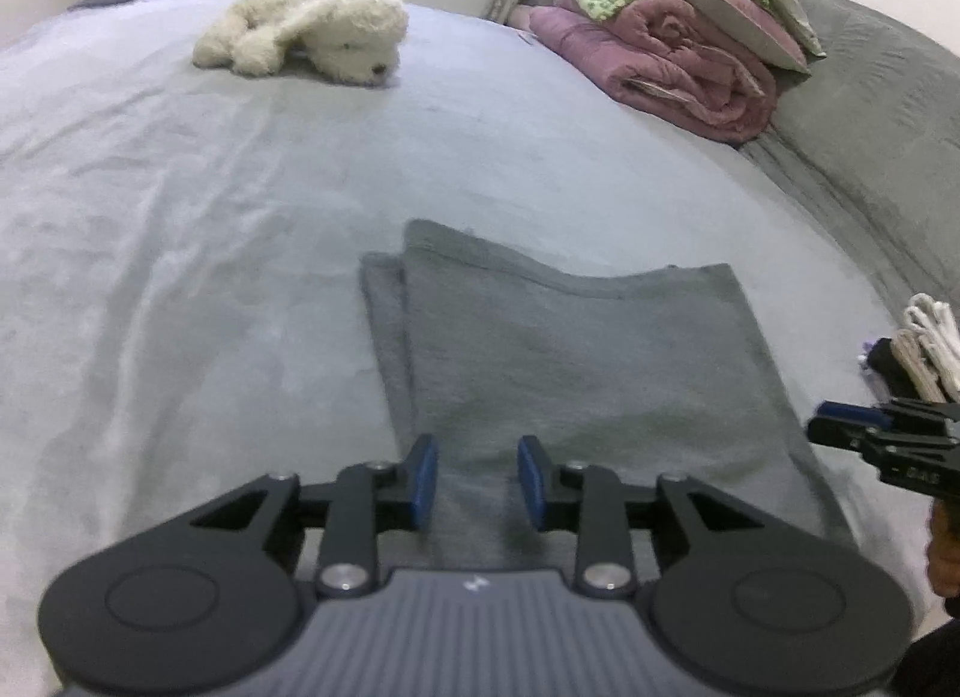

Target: Fold clothes

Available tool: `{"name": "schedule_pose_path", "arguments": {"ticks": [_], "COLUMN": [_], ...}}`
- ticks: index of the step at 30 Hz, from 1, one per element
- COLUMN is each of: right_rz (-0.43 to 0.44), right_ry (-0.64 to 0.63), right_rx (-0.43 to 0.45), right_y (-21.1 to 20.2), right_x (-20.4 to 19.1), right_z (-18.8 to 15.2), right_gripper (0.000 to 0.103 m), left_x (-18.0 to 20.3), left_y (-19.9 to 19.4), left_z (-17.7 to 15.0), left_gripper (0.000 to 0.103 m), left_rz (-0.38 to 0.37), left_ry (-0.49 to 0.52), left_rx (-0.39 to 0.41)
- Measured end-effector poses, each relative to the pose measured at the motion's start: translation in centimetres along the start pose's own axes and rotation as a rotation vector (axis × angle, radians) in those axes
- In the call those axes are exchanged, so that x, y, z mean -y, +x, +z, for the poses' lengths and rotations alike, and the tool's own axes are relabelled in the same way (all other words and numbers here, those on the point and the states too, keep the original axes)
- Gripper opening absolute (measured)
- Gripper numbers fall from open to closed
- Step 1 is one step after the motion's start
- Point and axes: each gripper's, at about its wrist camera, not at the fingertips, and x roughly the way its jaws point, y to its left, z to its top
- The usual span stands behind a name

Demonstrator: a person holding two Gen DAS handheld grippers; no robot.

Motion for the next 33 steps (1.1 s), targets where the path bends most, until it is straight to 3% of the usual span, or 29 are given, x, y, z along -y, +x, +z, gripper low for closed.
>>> {"name": "schedule_pose_path", "arguments": {"ticks": [6,9,12,17,22,27,31,33], "right_rz": [-0.031,-0.083,-0.16,-0.174,-0.072,0.12,0.284,0.342], "right_ry": [-0.11,-0.133,-0.192,-0.2,-0.193,-0.239,-0.321,-0.373], "right_rx": [-0.056,-0.085,-0.069,-0.038,0.036,0.057,0.023,-0.019], "right_y": [1.4,2.3,2.2,1.4,0.0,-1.1,-1.6,-1.4], "right_x": [-1.6,-1.6,-1.8,-1.8,-2.7,-4.8,-7.2,-8.3], "right_z": [-0.7,-1.1,-0.9,-0.9,-0.6,-0.5,-1.2,-1.8], "right_gripper": [0.035,0.045,0.048,0.048,0.046,0.036,0.015,0.011], "left_x": [0.7,0.8,0.9,1.2,3.3,6.5,7.9,8.5], "left_y": [0.8,0.8,0.8,-0.1,-1.6,-2.2,-1.8,-1.5], "left_z": [-0.9,-0.9,-0.8,-0.8,-1.6,-3.0,-4.5,-5.2], "left_gripper": [0.035,0.036,0.038,0.039,0.039,0.043,0.043,0.043], "left_rz": [0.069,0.083,0.095,0.121,0.071,-0.067,-0.13,-0.147], "left_ry": [0.086,0.103,0.12,0.15,0.237,0.379,0.459,0.495], "left_rx": [-0.023,-0.025,-0.022,0.006,0.062,0.067,0.021,-0.006]}}
